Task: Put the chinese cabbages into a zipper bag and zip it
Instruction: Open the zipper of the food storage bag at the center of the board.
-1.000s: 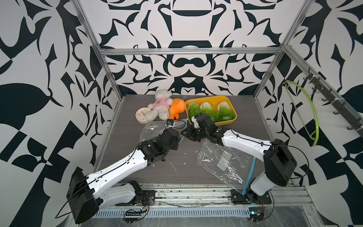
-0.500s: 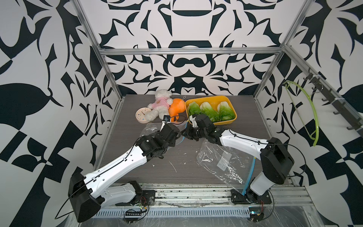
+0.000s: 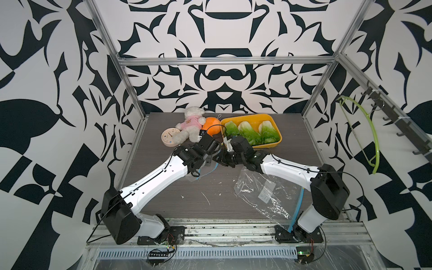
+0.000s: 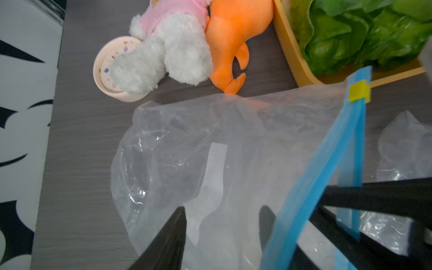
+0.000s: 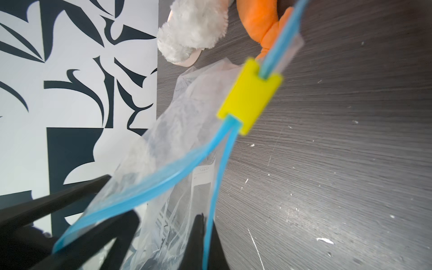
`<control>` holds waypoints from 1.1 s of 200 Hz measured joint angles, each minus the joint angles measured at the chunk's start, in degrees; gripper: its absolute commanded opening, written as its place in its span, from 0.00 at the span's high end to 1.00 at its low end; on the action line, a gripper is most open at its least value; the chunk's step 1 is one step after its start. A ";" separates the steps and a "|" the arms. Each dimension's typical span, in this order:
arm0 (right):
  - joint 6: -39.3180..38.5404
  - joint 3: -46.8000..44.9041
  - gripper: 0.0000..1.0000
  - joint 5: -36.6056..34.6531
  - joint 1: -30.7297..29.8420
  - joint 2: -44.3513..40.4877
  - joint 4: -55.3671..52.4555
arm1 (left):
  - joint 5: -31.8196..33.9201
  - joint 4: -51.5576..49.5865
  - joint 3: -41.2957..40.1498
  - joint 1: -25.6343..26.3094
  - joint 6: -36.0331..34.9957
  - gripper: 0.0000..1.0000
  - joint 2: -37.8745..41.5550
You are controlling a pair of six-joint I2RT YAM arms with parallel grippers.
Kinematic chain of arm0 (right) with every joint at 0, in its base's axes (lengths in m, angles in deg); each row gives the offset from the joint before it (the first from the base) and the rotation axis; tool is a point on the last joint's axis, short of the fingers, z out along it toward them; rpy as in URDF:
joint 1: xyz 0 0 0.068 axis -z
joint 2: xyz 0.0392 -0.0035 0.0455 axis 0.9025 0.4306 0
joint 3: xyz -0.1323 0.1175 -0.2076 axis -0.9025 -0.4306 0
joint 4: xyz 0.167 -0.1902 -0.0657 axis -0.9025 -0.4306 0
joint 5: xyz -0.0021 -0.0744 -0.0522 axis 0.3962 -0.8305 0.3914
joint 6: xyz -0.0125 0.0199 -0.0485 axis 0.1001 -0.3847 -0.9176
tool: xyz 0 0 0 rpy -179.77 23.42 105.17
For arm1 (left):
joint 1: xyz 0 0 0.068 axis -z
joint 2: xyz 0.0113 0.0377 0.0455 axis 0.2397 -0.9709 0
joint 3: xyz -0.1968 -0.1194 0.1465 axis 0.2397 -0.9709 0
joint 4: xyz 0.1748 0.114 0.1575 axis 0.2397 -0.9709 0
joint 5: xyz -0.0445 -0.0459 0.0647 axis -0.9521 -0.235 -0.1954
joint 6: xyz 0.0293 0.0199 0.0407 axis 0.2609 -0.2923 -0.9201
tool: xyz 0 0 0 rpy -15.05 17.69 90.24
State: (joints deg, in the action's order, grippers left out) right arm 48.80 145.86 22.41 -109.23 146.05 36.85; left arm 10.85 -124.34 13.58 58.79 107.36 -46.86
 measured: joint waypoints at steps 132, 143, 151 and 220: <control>-9.35 2.32 0.79 -8.76 -2.43 -0.02 -14.64 | 9.09 -3.76 6.01 -1.38 -1.07 0.88 2.71; -10.49 2.49 0.78 -10.23 -3.30 -0.02 -15.65 | 9.40 -3.65 6.38 -1.36 -1.09 0.88 3.82; -11.19 2.93 0.77 -11.19 -3.98 -0.02 -16.35 | 9.22 -3.58 6.34 -1.33 -1.11 0.88 4.68; -14.05 7.78 0.53 -12.15 -6.25 -0.02 -18.05 | 7.61 0.26 1.20 -1.84 -0.02 0.90 9.31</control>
State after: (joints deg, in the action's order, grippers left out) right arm 34.74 153.64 10.25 -115.48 146.03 18.79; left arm 18.46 -124.08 14.78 56.96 107.34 -37.55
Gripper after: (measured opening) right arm 0.434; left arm 0.106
